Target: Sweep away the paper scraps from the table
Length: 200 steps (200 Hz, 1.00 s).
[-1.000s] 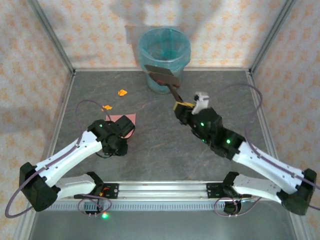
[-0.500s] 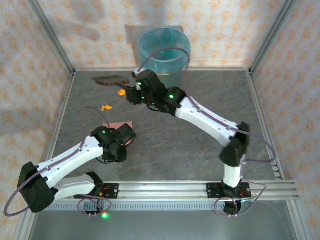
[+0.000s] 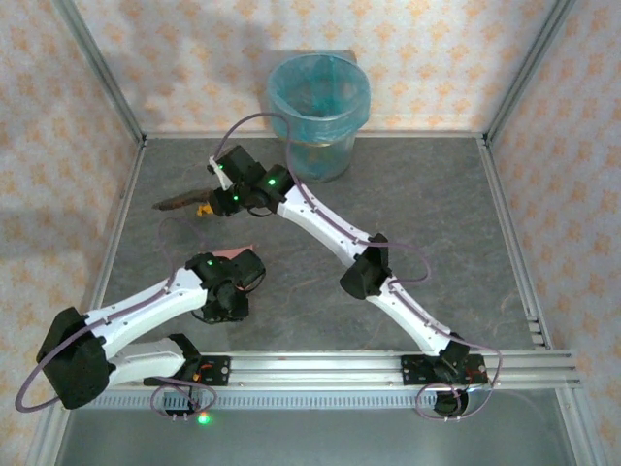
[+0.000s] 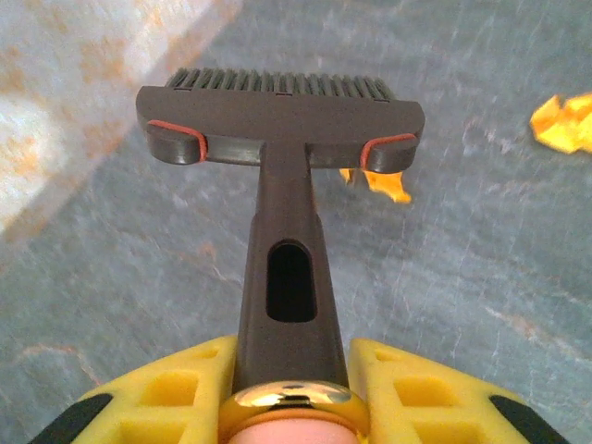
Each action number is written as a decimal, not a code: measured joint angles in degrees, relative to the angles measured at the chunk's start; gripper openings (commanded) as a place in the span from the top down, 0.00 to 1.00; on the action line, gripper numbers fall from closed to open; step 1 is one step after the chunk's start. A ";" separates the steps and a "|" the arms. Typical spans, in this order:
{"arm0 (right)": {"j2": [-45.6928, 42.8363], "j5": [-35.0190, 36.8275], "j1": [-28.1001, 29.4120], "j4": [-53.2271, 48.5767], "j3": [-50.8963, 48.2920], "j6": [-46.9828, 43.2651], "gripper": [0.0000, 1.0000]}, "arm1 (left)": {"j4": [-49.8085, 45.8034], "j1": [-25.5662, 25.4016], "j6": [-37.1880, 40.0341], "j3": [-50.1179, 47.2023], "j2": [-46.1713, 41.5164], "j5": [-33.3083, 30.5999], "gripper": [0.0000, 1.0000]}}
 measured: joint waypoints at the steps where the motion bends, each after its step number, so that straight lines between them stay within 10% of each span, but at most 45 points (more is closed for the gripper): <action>1: 0.07 -0.04 0.00 -0.09 0.02 -0.04 1.00 | 0.04 0.00 -0.04 -0.02 0.02 0.02 1.00; 200: 0.66 -4.72 0.00 -15.02 1.95 4.59 1.00 | 5.18 0.00 -0.02 -1.25 6.84 1.29 1.00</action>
